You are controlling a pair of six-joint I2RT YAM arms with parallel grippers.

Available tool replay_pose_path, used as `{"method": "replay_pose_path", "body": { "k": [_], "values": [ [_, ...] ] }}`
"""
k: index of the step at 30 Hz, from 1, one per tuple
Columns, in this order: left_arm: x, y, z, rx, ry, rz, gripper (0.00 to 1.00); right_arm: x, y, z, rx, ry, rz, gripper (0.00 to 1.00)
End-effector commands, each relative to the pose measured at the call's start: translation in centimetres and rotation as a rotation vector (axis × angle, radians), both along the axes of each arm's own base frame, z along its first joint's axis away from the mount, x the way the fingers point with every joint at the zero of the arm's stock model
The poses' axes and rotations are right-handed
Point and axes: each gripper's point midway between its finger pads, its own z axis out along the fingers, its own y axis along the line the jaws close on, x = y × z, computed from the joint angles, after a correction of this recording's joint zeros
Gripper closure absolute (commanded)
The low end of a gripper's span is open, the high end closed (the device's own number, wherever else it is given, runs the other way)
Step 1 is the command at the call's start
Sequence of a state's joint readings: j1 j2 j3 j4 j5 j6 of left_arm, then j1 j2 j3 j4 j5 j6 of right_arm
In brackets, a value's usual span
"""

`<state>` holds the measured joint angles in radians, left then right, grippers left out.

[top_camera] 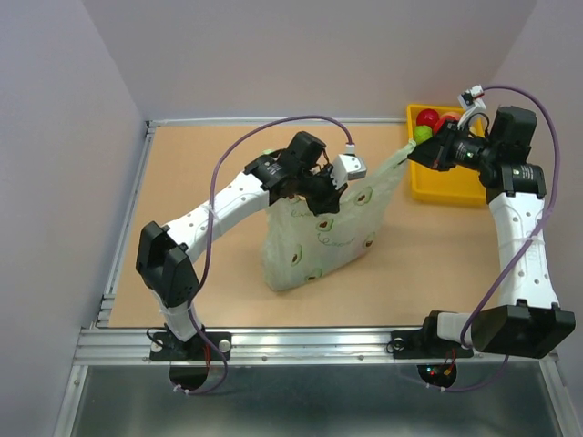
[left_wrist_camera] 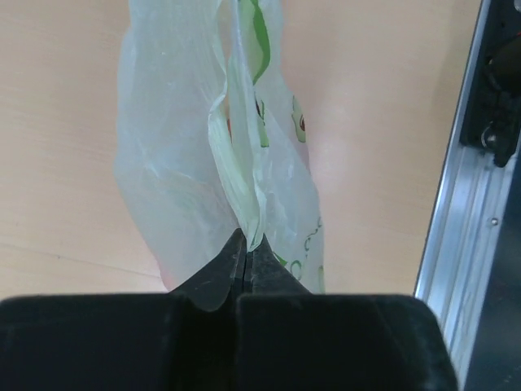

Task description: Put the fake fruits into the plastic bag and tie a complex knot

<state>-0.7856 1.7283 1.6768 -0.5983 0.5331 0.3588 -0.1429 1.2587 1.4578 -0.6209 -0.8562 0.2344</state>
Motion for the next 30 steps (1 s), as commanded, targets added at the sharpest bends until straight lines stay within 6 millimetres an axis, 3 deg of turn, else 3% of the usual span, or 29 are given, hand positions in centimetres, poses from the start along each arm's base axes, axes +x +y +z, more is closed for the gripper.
{"method": "replay_pose_path", "body": {
  "k": [1, 8, 12, 15, 16, 19, 23, 27, 30],
  "values": [
    [0.3, 0.8, -1.8, 0.027, -0.086, -0.014, 1.00, 1.4, -0.6, 0.5, -0.007, -0.047, -0.028, 0.99],
    [0.4, 0.9, -5.4, 0.052, -0.097, -0.028, 1.00, 1.4, -0.1, -3.8, 0.032, 0.068, 0.009, 1.00],
    [0.2, 1.0, -7.4, 0.064, -0.089, -0.049, 1.00, 1.2, 0.2, -4.2, 0.046, 0.079, 0.028, 0.98],
    [-0.2, 0.6, -7.1, 0.042, -0.090, -0.095, 1.00, 1.0, 0.4, -3.8, 0.039, 0.055, 0.049, 0.68],
    [-0.1, 0.5, -6.2, 0.016, -0.095, -0.110, 1.00, 0.5, 0.5, -3.2, 0.035, 0.035, 0.061, 0.40],
    [0.0, 0.3, -4.4, -0.025, -0.102, -0.134, 1.00, -1.1, 0.5, -2.4, -0.013, -0.036, 0.073, 0.03],
    [-0.2, 0.6, -2.9, -0.072, -0.098, -0.173, 1.00, -3.3, 0.7, -2.6, -0.067, -0.104, 0.097, 0.00],
    [-0.7, 0.9, -2.7, -0.090, -0.082, -0.206, 1.00, -5.0, 1.2, -3.3, -0.090, -0.154, 0.149, 0.00],
    [-1.0, 1.0, -2.6, -0.098, -0.080, -0.214, 1.00, -4.9, 0.9, -6.1, -0.123, -0.133, 0.150, 0.00]
  ]
}}
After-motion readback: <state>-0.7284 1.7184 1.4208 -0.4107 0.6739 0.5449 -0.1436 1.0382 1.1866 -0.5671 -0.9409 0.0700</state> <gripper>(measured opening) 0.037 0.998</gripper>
